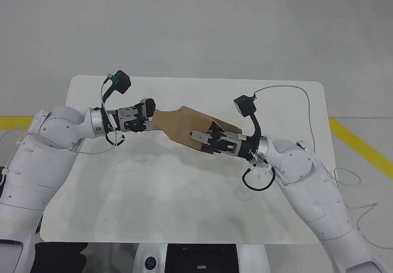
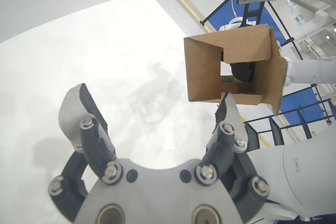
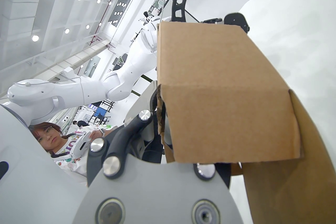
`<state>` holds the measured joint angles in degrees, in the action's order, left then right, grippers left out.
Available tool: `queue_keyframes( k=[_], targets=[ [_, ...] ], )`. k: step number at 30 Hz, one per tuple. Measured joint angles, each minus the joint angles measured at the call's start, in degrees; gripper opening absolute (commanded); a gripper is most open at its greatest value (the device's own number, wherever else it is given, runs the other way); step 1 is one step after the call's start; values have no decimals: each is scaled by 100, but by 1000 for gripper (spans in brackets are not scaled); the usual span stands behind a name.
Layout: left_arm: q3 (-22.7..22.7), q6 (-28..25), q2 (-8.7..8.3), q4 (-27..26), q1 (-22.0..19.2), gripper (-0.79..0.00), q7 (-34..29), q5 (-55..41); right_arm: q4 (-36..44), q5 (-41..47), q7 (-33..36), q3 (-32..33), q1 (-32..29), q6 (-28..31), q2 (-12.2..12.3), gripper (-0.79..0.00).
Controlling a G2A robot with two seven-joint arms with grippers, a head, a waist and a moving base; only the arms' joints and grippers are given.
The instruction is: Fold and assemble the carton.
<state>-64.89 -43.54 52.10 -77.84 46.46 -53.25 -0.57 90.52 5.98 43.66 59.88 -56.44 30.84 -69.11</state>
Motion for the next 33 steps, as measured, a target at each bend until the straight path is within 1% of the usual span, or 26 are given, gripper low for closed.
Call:
queue_keyframes(
  k=[4, 6, 13, 18, 22, 28, 33],
  targets=[
    [70, -77, 13, 42, -51, 0, -14, -29, -45, 16, 27, -99, 66, 10, -22, -785],
    [62, -37, 6, -59, -39, 0, -32, -64, -72, 22, 29, -139, 90, 12, -32, -785],
    [0, 117, -52, -586, 195, 0, -193, -136, -183, 56, 23, -314, 197, 34, -80, -785],
    [-17, 120, -73, -701, 284, 0, -223, -120, -247, 62, 14, -340, 235, 68, -93, -785],
    [-21, 108, -81, -625, 283, 0, -212, -85, -254, 45, 25, -292, 209, 67, -83, -785],
    [-146, 159, -92, -204, 154, 0, -36, -64, -200, -41, 54, -108, 80, -1, -31, -785],
    [-249, 107, -112, -18, 107, 0, 15, -114, -161, -101, 102, 22, -21, -88, 9, -785]
  ],
)
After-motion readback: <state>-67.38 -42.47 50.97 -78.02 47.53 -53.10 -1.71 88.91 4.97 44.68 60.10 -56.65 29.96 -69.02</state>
